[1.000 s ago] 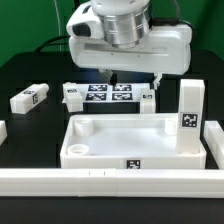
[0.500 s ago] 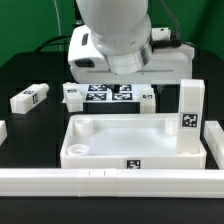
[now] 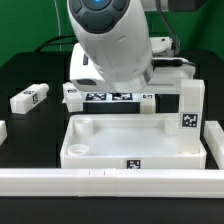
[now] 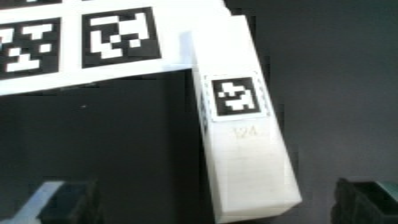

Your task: Assemble desk

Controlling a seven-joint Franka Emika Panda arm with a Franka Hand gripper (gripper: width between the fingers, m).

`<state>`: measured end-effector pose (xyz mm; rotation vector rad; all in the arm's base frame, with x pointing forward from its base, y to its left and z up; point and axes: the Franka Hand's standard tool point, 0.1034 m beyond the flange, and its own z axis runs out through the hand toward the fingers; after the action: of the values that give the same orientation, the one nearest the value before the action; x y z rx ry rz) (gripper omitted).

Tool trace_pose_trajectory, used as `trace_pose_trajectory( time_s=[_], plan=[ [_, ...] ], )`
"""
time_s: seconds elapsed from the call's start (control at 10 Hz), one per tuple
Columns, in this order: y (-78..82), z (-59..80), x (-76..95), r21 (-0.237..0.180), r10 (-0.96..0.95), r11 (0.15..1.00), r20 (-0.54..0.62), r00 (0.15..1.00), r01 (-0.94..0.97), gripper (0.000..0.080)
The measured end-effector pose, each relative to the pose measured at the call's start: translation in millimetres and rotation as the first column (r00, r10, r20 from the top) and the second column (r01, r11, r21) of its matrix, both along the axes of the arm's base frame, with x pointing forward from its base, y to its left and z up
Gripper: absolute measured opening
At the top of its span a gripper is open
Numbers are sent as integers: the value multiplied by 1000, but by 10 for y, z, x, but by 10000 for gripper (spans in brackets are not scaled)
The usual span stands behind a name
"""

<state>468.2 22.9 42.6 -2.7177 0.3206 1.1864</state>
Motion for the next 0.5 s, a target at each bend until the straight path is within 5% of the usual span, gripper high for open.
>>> trace_pose_trajectory(
  time_s=[0.5],
  plan=[
    [80, -80, 11, -8, -1, 1000, 15, 1000, 1, 648]
  ],
)
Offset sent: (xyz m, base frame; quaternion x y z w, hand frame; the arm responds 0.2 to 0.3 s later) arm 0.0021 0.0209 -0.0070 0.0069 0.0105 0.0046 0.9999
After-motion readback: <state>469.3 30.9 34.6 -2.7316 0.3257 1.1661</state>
